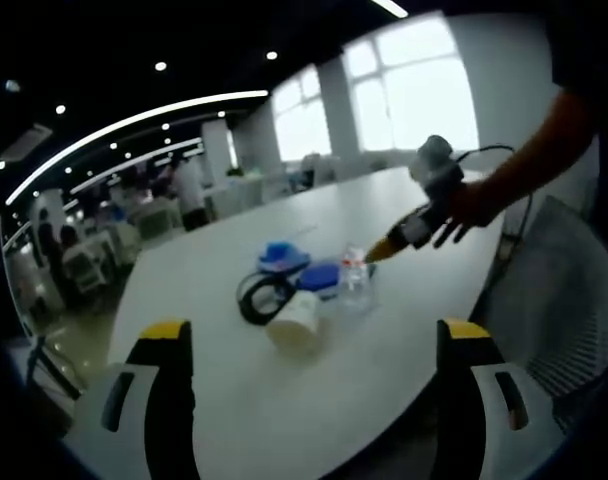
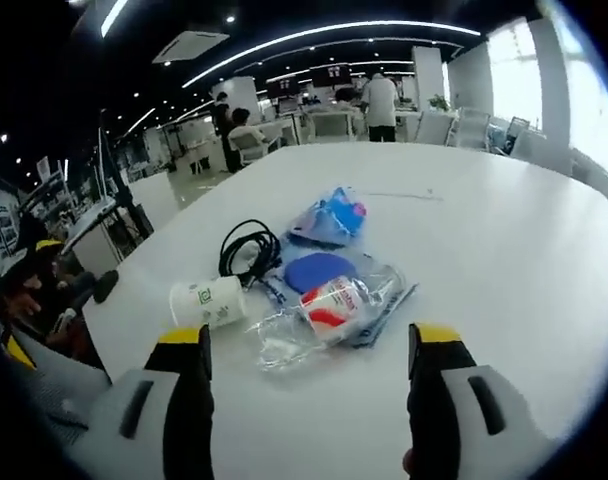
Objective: Arrange the tabletop items into an orderly group along one side of the table until the central work area is clear of visible clutter.
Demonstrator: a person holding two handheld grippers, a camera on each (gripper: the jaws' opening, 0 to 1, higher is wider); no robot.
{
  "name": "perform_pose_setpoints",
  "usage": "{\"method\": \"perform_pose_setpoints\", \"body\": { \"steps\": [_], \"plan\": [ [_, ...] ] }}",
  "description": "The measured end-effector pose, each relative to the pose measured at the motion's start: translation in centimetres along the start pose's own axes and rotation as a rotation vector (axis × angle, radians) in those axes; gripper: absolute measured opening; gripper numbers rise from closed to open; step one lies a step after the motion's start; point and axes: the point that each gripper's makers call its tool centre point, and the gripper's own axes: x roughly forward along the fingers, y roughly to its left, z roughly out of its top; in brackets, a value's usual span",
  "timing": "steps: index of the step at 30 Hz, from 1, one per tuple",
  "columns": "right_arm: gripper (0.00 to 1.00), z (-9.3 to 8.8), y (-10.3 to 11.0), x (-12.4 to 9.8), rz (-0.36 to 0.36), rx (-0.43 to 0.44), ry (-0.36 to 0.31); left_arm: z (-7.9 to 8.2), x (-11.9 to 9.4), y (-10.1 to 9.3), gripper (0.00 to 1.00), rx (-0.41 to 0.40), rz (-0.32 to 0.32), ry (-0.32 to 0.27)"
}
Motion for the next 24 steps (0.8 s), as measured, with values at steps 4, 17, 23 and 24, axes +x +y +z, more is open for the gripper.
{"method": "perform_pose_setpoints", "body": {
  "steps": [4, 17, 23, 24],
  "plan": [
    [0.77, -0.4, -0.6, 0.5, -0.021, 0.049, 0.005, 0.0, 0.0, 0.0, 0.99, -0.001, 0.000, 0.001],
    [0.73, -1.8, -1.4, 2.2, -0.040, 0.261, 0.044, -0.3, 0.0, -0.1, 0.96, -0.006, -0.006, 0.012],
    [0.69, -1.3, -1.6, 2.9, -0.058, 0.359, 0.043, -0.4, 0.0, -0.3, 0.95, -0.008, -0.017, 0.017],
    [0.69, -1.2, -1.7, 3.0, -0.059, 0.368, 0.041, -0.4, 0.0, -0.3, 0.95, -0.008, -0.019, 0.018]
  ]
}}
